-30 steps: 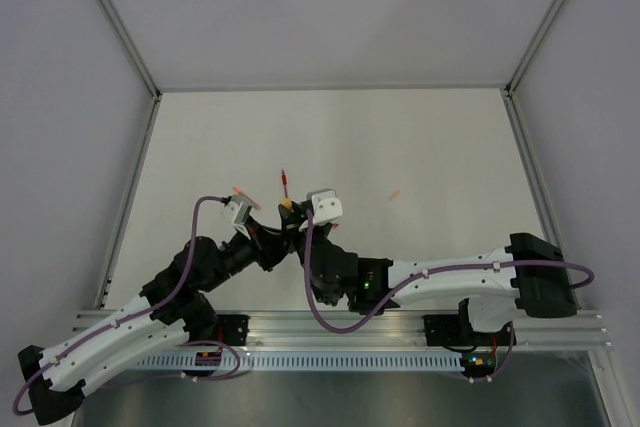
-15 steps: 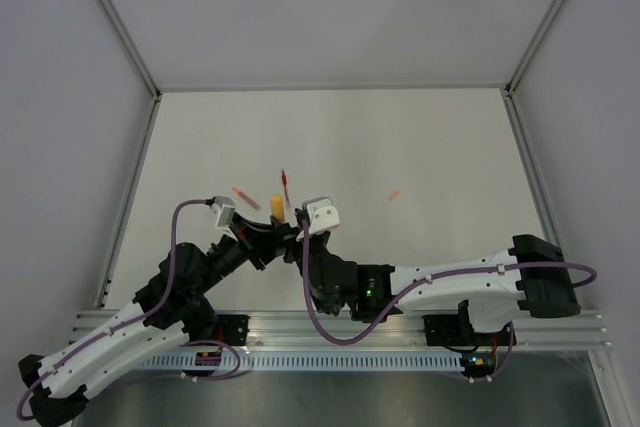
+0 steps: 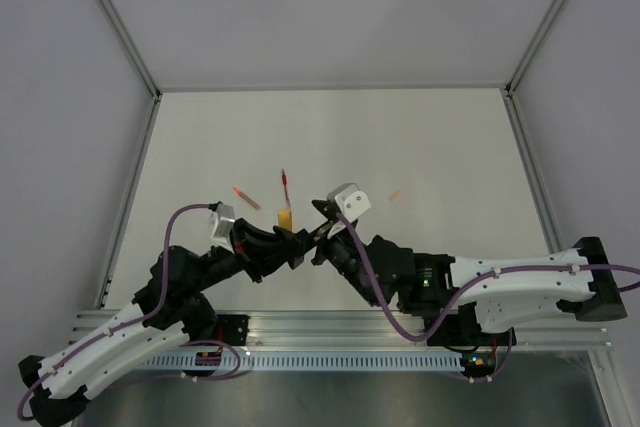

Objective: Insert the pens into the pen caps

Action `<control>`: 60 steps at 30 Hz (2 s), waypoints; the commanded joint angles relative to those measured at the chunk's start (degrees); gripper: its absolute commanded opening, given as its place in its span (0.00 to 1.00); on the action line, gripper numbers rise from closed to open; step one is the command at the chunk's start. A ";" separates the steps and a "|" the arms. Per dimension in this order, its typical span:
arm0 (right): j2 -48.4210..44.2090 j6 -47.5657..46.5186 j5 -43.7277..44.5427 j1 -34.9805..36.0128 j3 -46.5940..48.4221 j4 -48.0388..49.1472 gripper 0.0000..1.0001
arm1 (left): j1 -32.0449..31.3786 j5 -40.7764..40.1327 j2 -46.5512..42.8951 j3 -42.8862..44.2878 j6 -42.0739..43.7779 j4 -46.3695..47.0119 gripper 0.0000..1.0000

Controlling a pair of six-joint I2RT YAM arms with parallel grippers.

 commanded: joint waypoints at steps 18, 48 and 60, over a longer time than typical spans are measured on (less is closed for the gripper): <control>-13.22 2.16 -31.33 -3.17 2.55 -15.10 0.66 | 0.15 24.55 6.38 -1.13 0.33 15.48 0.02; -10.58 4.63 -31.52 -3.61 -0.44 -5.15 0.57 | 0.15 26.04 6.65 -0.87 0.68 15.31 0.02; -11.02 7.09 -34.42 -3.61 -4.82 -2.96 0.36 | 0.15 25.78 6.29 -1.05 0.42 15.92 0.02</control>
